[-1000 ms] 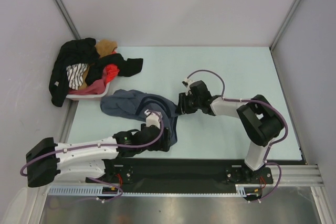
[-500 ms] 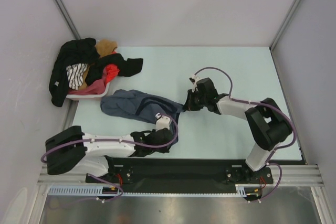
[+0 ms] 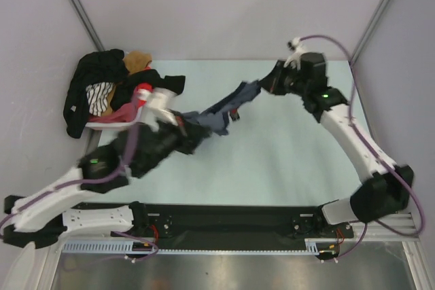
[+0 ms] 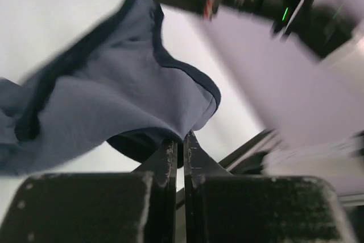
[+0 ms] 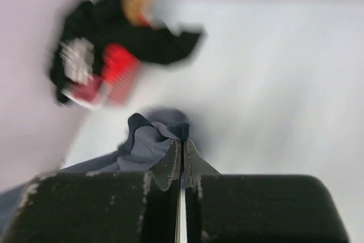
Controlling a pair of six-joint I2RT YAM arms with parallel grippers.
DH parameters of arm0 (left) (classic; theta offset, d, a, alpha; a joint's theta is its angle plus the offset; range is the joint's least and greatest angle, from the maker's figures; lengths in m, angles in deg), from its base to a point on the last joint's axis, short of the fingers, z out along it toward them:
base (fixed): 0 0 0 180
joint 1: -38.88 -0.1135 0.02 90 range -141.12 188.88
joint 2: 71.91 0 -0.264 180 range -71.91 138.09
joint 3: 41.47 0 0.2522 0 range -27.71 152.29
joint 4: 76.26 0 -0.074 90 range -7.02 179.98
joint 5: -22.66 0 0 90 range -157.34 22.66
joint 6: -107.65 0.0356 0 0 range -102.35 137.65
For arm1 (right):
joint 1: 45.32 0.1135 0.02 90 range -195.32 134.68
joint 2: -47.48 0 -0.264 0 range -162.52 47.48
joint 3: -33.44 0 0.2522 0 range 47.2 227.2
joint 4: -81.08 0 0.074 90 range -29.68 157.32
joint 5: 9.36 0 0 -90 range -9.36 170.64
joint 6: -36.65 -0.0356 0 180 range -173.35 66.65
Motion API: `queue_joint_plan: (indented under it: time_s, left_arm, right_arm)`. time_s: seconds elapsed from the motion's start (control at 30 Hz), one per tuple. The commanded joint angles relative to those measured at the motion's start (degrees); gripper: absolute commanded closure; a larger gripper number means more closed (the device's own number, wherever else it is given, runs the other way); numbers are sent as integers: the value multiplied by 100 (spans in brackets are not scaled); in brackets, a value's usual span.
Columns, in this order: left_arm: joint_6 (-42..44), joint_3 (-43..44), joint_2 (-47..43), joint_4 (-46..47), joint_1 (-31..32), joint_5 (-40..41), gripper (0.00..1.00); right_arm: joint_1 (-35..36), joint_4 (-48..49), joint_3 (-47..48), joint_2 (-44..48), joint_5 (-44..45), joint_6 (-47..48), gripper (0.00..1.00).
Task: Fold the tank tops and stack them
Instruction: Flatten the tank top out
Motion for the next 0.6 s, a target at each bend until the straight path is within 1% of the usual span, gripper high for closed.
queue_joint_plan:
  time_s: [0.0,0.03,0.07,0.1,0.13,0.2,0.27,0.33,0.4,0.47,0.5,0.57]
  left_arm:
    - [764,1009,-752,-757,-9,-108,100]
    - [851,1142,-954,-730,-9,-423,100]
    - [904,1343,-1034,-643,-9,-609,100]
    - [957,1441,-1096,-616,-9,-724,100]
    - [1001,1520,-1148,-581,-18,-864,100]
    - [1063,1652,-1175,-441,-9,-892,100]
    - [1107,1705,-1175,-274,-9,-787,100]
    - [1098,1723,-1167,-151,-9,-638,100]
    - [1107,1723,-1097,-36,-18,-217,99]
    - [1116,1741,-1018,-1,-18,266,100]
    - [1159,1749,-887,60,-26,712,100]
    - [1326,1889,-710,174,-79,1224,100]
  right_arm:
    - [-140,-598,1016,1645,-113,158,100]
    - [-132,-624,1060,1952,-96,211,100]
    - [-132,-651,1069,2207,-78,229,100]
    - [-132,-633,1052,2714,-87,263,100]
    - [-132,-625,1017,2911,-87,299,100]
    - [-123,-747,1060,3332,176,308,100]
    - [-123,-940,1139,3448,430,412,100]
    - [-123,-1002,1219,3449,598,440,100]
    - [-132,-1064,1297,3309,818,466,100]
    - [-132,-1265,1604,2862,1063,431,100]
    - [-149,-1310,1727,2642,1082,413,100]
    - [-202,-1293,2034,2108,1117,326,100]
